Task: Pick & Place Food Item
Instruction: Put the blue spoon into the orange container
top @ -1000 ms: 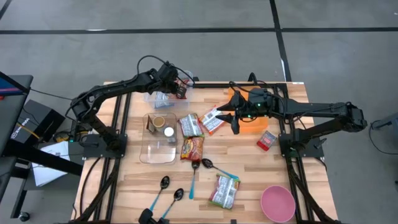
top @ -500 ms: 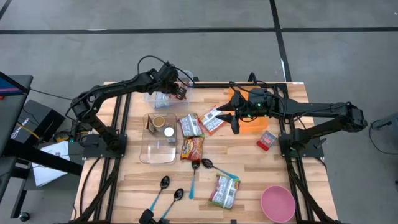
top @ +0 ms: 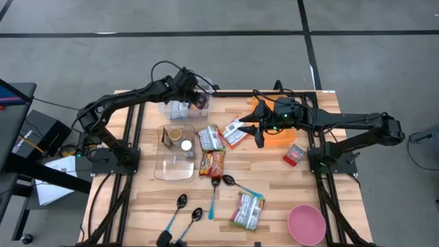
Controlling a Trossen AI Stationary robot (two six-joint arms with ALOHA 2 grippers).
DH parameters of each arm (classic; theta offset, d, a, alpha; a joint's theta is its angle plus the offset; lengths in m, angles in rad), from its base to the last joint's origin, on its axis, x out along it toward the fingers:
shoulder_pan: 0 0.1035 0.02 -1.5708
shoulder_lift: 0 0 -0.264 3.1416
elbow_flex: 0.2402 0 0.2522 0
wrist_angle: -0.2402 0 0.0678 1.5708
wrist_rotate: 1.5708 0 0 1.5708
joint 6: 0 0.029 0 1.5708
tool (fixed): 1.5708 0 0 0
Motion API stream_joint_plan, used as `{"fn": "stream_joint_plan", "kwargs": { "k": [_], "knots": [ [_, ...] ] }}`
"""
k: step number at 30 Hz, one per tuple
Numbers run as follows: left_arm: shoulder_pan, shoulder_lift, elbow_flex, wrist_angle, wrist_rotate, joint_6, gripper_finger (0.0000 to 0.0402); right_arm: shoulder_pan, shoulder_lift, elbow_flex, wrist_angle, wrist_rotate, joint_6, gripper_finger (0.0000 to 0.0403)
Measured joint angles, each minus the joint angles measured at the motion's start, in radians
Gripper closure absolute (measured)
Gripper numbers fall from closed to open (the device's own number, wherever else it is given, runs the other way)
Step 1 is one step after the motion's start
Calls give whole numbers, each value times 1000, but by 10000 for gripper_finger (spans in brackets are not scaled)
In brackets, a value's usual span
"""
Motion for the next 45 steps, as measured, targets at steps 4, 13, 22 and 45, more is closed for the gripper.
{"fn": "stream_joint_plan", "kwargs": {
  "k": [4,13,22,45],
  "knots": [
    [-8,-47,0,40,52,47,293,1,-2,0,-1,0,20,233],
    [-79,-233,1,158,250,308,293,-28,-32,-1,-56,3,23,233],
    [-235,-410,1,169,381,356,293,-46,-52,-1,-240,-50,15,233],
    [-344,-440,1,147,330,232,293,-23,-51,-1,-241,-60,46,233]
  ]
}}
